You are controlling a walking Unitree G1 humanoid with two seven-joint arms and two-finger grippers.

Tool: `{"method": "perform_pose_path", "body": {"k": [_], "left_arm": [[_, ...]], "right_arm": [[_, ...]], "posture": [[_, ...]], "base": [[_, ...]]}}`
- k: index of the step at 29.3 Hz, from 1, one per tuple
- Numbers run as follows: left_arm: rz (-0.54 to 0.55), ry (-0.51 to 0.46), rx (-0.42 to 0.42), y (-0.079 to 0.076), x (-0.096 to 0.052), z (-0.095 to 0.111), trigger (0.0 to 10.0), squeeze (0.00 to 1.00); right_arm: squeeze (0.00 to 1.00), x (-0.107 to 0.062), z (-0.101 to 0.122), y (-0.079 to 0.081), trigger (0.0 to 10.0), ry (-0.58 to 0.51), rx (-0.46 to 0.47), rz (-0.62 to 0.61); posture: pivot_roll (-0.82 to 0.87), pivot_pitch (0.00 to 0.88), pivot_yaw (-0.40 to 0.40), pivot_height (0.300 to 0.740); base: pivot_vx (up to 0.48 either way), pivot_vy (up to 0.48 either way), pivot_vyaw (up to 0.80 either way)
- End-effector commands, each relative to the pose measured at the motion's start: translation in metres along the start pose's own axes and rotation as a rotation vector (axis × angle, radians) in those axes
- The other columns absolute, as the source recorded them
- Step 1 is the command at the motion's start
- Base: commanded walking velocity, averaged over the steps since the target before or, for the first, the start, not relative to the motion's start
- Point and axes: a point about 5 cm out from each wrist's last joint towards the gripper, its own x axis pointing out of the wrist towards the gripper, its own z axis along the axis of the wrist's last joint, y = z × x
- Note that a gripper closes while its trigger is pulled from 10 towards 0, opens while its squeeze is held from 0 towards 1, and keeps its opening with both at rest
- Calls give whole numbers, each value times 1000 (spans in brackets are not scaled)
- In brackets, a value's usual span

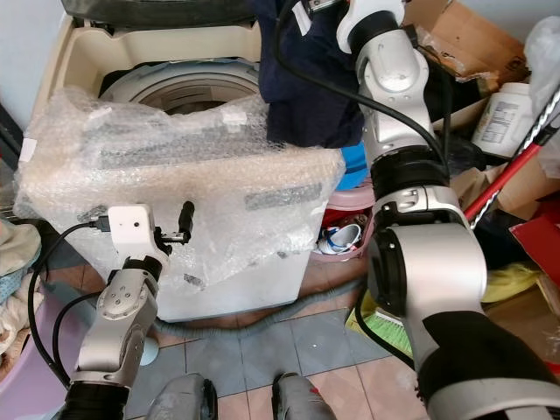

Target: Clothes washing

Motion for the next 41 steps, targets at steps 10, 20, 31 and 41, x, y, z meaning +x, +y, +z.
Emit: {"method": "perform_pose_path", "body": {"k": [10,20,31,41], "left_arm": [[-60,-27,-9,-17,3,6,10000,0],[79,-24,43,16,-11,7,10000,0],[92,0,80,37,-38,9,10000,0],[77,39,58,31,-44,5,10000,0]], "right_arm": [[0,-12,-36,82,10000,39,119,290],[0,-68,-70,31,10000,94,9,221],[0,-81,-52,0,10000,18,-94,20],[0,-66,-39,21,10000,-21,-84,6]], "posture": [[19,67,-24,740],[35,89,-1,740],[57,148,30,740],[60,151,23,740]], "base": [[0,0,-160],[0,0,0],[25,0,102],[300,0,633]]}}
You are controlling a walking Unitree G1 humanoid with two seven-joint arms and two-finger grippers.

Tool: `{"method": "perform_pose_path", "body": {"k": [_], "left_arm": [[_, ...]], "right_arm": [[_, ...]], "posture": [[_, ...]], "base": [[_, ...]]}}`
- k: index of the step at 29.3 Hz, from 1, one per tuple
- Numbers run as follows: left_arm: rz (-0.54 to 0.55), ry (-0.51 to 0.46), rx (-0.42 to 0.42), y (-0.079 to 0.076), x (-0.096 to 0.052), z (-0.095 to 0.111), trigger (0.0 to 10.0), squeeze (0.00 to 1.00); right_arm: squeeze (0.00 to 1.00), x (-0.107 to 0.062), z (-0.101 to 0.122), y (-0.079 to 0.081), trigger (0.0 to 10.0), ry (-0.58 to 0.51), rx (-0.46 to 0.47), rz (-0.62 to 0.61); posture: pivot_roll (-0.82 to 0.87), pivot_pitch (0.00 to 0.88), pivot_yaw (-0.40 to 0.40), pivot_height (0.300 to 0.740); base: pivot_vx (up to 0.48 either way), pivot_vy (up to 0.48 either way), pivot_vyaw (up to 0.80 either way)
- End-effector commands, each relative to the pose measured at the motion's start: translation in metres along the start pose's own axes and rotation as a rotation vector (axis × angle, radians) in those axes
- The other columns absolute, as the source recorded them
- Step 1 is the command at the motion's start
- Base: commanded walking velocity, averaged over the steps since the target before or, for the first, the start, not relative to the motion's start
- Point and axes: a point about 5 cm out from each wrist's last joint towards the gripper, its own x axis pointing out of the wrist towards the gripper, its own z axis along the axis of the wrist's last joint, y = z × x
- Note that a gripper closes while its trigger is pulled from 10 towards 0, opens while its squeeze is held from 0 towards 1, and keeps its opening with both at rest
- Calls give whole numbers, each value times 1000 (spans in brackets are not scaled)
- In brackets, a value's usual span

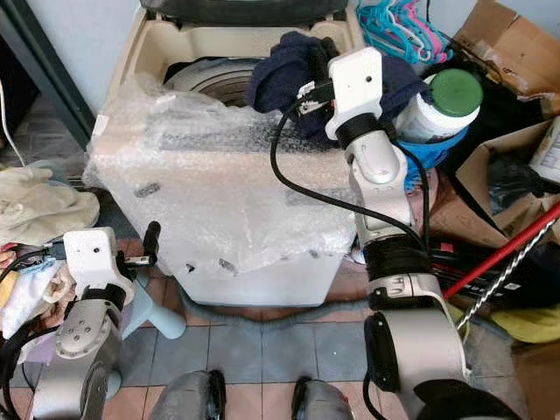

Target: Clothes washing

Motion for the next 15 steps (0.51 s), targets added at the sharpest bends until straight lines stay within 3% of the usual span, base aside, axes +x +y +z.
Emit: {"method": "perform_pose_path", "body": {"k": [1,6,14,15], "left_arm": [[-2,5,4,1,-2,1,10000,0],[-20,12,4,-1,-3,-1,10000,0],[-28,17,4,-3,-1,0,10000,0],[-28,21,5,-3,-1,-1,10000,0]], "right_arm": [[0,10,18,7,10000,-61,-11,23],[0,15,19,14,10000,-61,-6,29],[0,28,27,10,10000,-71,49,29],[0,36,33,11,10000,-85,112,85]], "posture": [[58,148,21,740],[55,141,19,740],[57,136,24,740],[55,136,25,740]], "base": [[296,0,631],[318,0,126],[455,0,0],[345,0,0]]}}
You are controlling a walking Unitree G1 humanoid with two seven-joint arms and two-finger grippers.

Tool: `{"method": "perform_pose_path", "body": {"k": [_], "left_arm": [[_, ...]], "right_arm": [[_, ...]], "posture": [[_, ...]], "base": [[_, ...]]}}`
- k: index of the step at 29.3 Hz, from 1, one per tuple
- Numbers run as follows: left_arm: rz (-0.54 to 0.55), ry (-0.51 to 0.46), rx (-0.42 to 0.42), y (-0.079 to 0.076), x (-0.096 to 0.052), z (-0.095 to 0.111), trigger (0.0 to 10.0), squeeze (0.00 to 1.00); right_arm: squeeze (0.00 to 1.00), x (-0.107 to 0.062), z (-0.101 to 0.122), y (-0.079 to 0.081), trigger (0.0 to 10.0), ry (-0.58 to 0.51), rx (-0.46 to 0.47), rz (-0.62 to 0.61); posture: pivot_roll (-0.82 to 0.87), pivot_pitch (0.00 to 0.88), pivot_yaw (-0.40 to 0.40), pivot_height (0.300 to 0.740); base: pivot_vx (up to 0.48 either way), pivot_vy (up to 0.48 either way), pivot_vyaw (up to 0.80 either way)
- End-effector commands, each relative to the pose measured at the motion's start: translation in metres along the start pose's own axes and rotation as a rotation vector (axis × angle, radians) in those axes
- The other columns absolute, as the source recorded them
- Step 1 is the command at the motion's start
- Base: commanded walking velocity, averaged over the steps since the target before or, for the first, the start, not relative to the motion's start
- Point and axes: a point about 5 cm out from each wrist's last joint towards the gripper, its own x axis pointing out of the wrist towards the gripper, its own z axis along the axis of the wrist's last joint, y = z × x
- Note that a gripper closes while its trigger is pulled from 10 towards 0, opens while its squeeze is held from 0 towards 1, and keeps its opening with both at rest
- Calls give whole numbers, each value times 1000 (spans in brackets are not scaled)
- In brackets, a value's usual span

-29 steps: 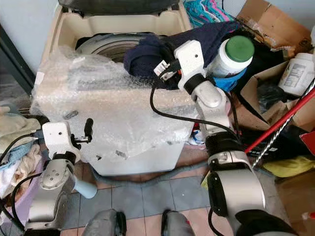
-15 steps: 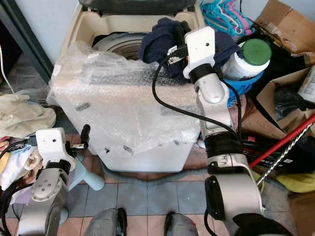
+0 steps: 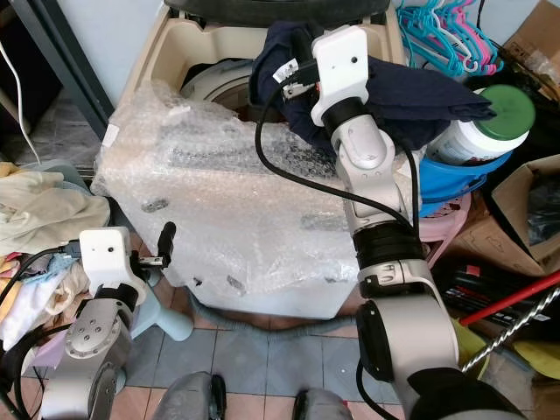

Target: Clothes washing

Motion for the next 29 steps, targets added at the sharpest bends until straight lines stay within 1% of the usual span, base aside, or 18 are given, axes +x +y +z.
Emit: {"method": "perform_pose_path", "body": {"k": [1,2,4,7,8,9,10,13,15,17,18,19,20,21,23,25,26,29], "left_arm": [[12,13,5,3,0,-1,10000,0],[19,22,3,3,1,-2,10000,0],[24,25,4,3,2,-3,10000,0],[27,22,7,1,3,-2,10000,0],[29,21,6,1,3,-2,10000,0],[30,20,6,0,4,-2,10000,0],[33,19,8,0,4,-1,10000,0],[47,21,9,1,3,-1,10000,0],[51,25,6,3,1,-2,10000,0],[49,29,5,2,1,-2,10000,0],[42,32,5,1,2,-3,10000,0],[37,33,6,0,3,-3,10000,0],[32,33,7,-1,3,-3,10000,0],[30,31,8,-2,4,-3,10000,0],[30,32,9,-3,4,-3,10000,0],[68,47,20,1,4,-5,10000,0],[68,47,20,1,4,-5,10000,0],[97,58,12,5,4,-8,10000,0]], "right_arm": [[0,17,21,8,10000,-67,52,107],[0,24,29,15,10000,-91,68,187],[0,31,38,24,10000,-116,89,249],[0,39,45,36,10000,-138,139,289],[776,40,43,38,10000,-129,150,284],[776,41,42,40,10000,-122,156,280],[1000,41,38,42,10000,-106,171,277],[1000,37,27,47,10000,-70,220,296],[1000,30,16,54,10000,-13,232,382],[1000,22,3,59,10000,66,170,455],[1000,13,-11,60,10000,140,70,512],[1000,10,-15,58,10000,157,41,517],[1000,7,-18,54,10000,161,26,505],[1000,11,-13,38,10000,135,39,391],[1000,13,-5,24,10000,80,14,289],[1000,6,9,-6,10000,-6,-28,123],[1000,6,9,-6,10000,-6,-28,123],[1000,-18,3,-19,10000,9,-35,67]], "posture": [[53,136,25,740],[49,133,23,740],[48,131,21,740],[57,125,15,740],[64,124,9,740],[64,124,9,740],[71,124,6,740],[77,126,6,740],[74,128,6,740],[65,129,9,740],[57,128,12,740],[55,128,12,740],[55,128,12,740],[51,128,14,740],[51,127,14,740],[48,126,13,740],[48,126,13,740],[41,122,13,740]], "base": [[285,0,0],[0,0,0],[0,0,0],[0,0,0],[0,0,0],[0,0,0],[0,0,0],[0,0,0],[0,0,0],[0,0,0],[0,0,0],[0,0,0],[0,0,0],[0,0,0],[0,0,0],[0,0,0],[0,0,0],[0,0,0]]}}
